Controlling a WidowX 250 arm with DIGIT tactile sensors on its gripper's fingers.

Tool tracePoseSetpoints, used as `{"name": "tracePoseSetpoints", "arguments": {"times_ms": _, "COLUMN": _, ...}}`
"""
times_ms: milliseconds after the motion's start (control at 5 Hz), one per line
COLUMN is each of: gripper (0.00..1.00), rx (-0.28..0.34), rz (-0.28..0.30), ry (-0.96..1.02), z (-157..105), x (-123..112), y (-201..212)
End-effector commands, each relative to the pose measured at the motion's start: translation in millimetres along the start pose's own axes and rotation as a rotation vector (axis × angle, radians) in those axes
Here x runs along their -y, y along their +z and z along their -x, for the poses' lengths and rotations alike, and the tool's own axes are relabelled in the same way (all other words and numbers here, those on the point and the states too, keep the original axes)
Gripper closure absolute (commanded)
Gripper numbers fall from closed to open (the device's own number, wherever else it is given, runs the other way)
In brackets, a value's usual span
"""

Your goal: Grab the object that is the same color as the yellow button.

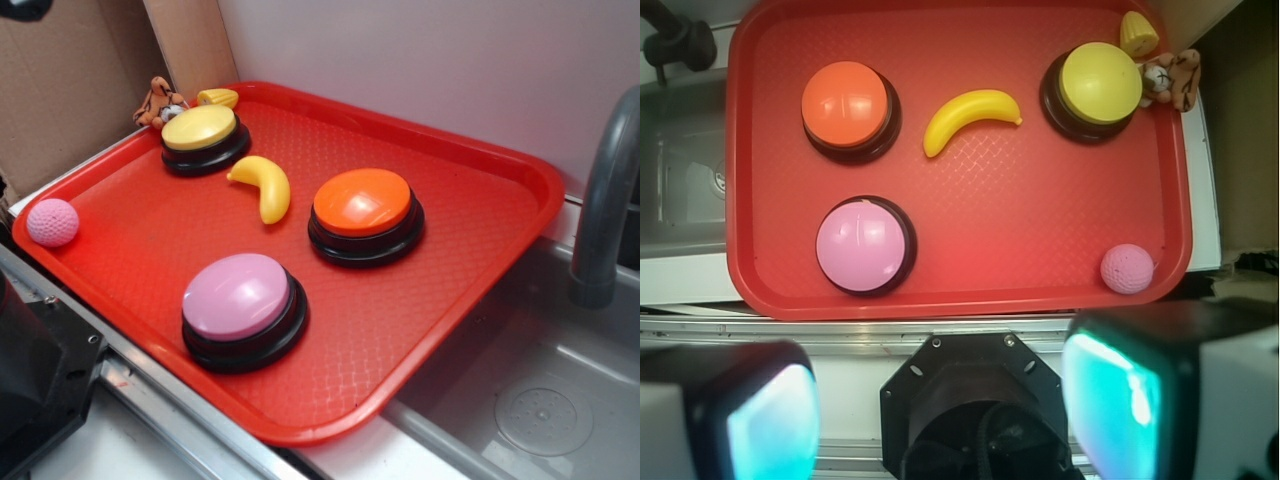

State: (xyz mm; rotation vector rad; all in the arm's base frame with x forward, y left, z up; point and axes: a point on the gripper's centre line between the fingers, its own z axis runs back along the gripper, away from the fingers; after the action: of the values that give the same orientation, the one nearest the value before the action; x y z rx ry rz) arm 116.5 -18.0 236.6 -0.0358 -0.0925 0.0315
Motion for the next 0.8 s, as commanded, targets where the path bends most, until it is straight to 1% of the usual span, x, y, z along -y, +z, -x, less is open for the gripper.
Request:
{"name": "tracePoseSetpoints", "arguments": {"times_ms": 0, "gripper": 0.0, "rx": 0.0, "rz": 0.0, "ry": 0.0, "z": 0.0, "x": 0.0, "y": 0.0}}
{"name": "tracePoseSetpoints", "arguments": {"times_ms": 200, "gripper": 0.0, "rx": -0.018, "rz": 0.035, "ry": 0.066, "z": -12.1, "x": -0.2, "y": -8.6}}
{"name": "tracePoseSetpoints", "arguments": {"times_ms": 400, "gripper": 0.0, "rx": -0.012, "rz": 0.052, "ry": 0.138, "z": -31.2, "x": -2.8, "y": -17.1}}
{"name": "tracePoseSetpoints", "arguments": {"times_ms": 600, "gripper": 0.0, "rx": -0.011, "rz": 0.111, "ry": 0.263, "z": -50.9, "x": -9.3, "y": -30.7}}
